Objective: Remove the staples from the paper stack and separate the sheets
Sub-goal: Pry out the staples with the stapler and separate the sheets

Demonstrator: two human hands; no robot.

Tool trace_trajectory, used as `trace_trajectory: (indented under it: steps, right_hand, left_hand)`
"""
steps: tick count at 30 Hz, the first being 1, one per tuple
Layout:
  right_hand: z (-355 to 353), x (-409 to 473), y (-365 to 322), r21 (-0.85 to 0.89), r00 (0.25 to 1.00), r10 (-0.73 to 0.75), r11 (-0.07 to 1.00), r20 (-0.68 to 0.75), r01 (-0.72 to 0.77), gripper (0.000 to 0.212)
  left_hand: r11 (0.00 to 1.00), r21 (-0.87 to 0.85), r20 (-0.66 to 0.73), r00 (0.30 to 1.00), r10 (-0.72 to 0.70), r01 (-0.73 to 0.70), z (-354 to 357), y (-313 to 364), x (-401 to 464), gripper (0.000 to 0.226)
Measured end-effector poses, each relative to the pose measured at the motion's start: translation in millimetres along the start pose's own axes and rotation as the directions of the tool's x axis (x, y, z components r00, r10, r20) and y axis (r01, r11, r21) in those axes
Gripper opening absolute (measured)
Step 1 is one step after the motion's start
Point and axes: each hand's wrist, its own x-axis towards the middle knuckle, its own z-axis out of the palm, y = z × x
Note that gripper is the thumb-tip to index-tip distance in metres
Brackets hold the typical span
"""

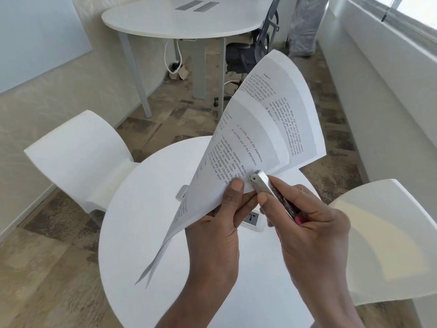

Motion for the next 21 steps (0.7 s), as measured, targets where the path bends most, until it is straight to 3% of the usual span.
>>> trace_trajectory:
  steps: [3,11,16,21]
  right_hand:
    - [-0.7,3.2,0.8,0.11,0.993,0.105,0.988,0.059,-0.111,0.019]
    - [1.8,6.0,1.7,0.258,0.968,0.22,0.934,0.124,-0.245,0.019]
    - [1.4,10.8,-0.8,0.406,0.911,0.342,0.817,0.232,-0.41,0.021]
    - [0.1,13.5,-2.0,0.425,0.852,0.419,0.74,0.316,-0.521,0.016]
  left_hand:
    - [1.0,-0.001,-0.005,1.0,-0.006,0.006,-2.0,0.9,1.2,0.034]
    - [1.0,-0.006,0.009,1.0,0.0,0.0,-5.4,4.2,3.5,0.03]
    - [0.999,-0.015,-0.016,0.999,-0.034,0.033,-7.2,6.3,5.1,0.044]
    - [0.998,-0.028,-0.031,0.997,-0.065,0.064,-8.6,8.5,6.6,0.049]
